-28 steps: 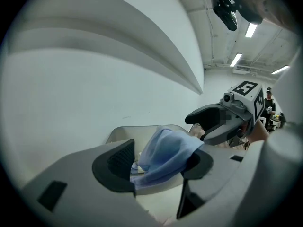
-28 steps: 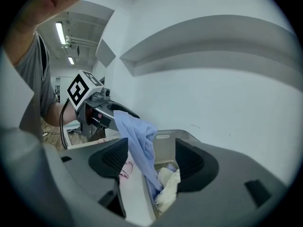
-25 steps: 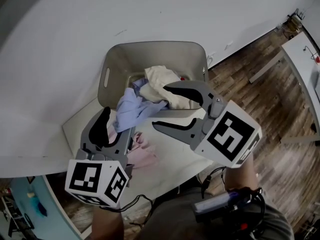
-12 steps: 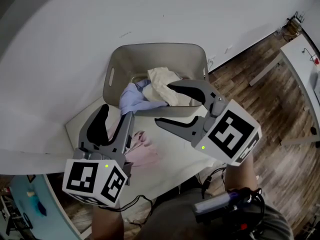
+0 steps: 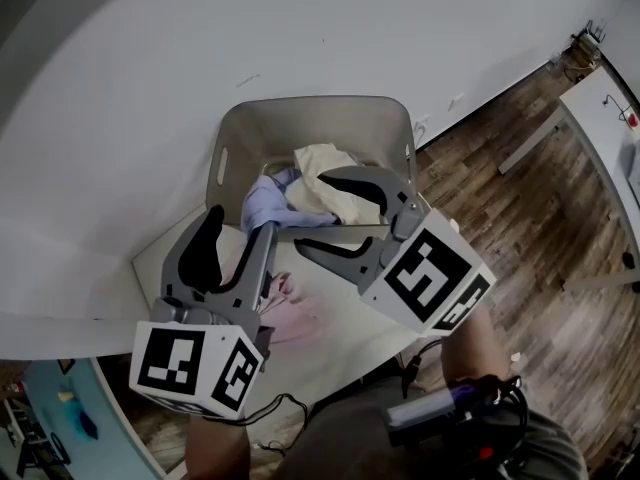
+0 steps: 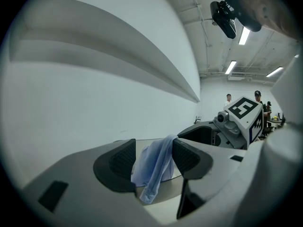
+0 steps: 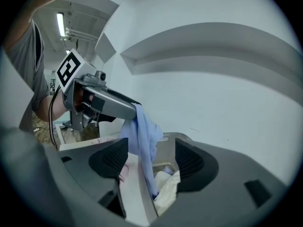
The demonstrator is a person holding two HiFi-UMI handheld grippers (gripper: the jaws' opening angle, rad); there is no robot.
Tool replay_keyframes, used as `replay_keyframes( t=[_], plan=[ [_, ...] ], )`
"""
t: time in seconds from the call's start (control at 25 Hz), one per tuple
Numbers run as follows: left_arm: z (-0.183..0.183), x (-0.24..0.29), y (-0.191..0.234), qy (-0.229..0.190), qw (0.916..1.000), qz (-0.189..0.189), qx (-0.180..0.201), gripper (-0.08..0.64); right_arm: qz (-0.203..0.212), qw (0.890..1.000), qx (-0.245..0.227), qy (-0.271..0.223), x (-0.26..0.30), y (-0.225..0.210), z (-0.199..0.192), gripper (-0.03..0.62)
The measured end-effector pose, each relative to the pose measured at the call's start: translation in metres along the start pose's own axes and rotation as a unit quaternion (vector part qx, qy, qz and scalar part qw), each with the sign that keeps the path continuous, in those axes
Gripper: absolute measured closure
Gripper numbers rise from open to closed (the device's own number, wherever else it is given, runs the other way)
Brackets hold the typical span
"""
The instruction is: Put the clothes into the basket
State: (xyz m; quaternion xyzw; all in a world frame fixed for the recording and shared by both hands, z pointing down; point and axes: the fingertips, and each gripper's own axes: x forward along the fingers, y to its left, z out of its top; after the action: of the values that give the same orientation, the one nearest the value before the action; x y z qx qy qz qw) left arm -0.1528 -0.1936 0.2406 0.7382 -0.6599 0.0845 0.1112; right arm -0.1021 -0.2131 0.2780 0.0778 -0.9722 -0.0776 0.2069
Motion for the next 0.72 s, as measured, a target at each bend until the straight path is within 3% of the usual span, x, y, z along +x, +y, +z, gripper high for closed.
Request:
replay_keyframes(
  t=[0.2,0.32,0.52,0.72],
  plan=[
    [0.008,0.004,-0.002,-0.004,1.0000,-0.003,0.004,0.316,0.008,1.000,-0.010,-0.001,0.017,-0.005,0.004,0.272],
    [0.008,0.029,0.012,-0.002,1.0000,-0.002,-0.006,0.315,0.005,1.000,-0.001,-0.002,0.043,-0.033,-0.001,0.281],
    [0.011,0.053,0.023,-0.003,0.9998,-0.001,-0.019,0.316,-0.042,0.998,0.036,-0.026,0.064,-0.088,-0.001,0.298],
    [0.012,0.064,0.037,-0.007,0.9994,0.007,-0.033,0.316,-0.090,0.995,0.031,0.021,0.074,-0.133,-0.021,0.311]
  ],
)
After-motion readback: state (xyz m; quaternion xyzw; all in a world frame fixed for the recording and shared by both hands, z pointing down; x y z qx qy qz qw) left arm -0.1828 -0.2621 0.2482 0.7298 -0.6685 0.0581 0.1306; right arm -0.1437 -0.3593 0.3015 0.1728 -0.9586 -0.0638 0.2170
